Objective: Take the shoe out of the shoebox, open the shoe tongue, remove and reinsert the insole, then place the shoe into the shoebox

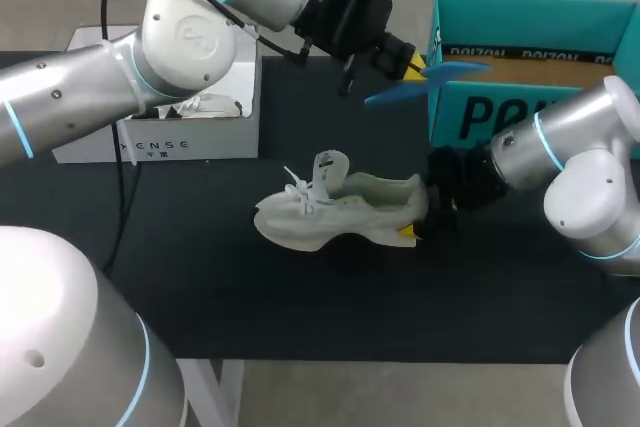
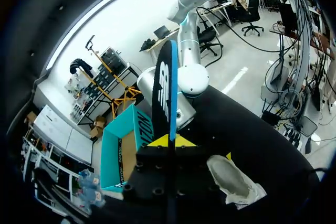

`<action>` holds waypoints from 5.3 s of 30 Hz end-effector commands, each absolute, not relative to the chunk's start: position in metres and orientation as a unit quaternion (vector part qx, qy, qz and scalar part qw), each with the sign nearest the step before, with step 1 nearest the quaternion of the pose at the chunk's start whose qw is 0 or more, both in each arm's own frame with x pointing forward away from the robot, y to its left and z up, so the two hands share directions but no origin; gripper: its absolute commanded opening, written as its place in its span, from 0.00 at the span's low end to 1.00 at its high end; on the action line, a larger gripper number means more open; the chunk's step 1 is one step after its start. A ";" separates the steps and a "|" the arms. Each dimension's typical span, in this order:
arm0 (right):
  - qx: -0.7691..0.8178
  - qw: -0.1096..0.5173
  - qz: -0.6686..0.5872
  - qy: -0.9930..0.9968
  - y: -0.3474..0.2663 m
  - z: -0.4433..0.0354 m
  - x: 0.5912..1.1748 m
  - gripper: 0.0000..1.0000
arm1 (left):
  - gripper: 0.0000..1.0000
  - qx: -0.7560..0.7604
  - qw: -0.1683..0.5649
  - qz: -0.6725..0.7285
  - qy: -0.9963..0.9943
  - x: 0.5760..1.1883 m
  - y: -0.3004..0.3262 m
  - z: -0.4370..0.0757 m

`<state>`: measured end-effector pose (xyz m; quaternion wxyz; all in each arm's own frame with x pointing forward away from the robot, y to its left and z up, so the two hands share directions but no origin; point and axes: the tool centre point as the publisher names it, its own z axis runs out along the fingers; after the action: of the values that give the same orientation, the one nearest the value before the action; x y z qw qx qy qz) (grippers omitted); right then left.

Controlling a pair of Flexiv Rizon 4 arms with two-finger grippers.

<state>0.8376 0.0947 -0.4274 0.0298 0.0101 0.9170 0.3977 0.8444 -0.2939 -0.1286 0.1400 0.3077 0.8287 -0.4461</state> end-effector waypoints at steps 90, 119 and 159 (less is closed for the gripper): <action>0.022 0.031 0.378 0.925 0.088 -0.425 0.839 1.00 | 0.00 -0.028 -0.363 -0.673 0.644 0.590 -0.211 -0.018; -0.007 0.092 0.135 0.986 0.080 -0.353 0.830 1.00 | 0.00 -0.011 -0.381 -0.673 0.634 0.588 -0.211 -0.014; 0.101 -0.003 -0.075 0.992 0.108 -0.331 0.829 1.00 | 0.00 -0.011 -0.381 -0.673 0.634 0.588 -0.211 -0.014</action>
<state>0.8311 0.1152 -0.3320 -0.0054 0.1018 0.9912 -0.0846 0.5880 -0.2106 -0.0133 -0.3812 -0.0113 0.6344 -0.6724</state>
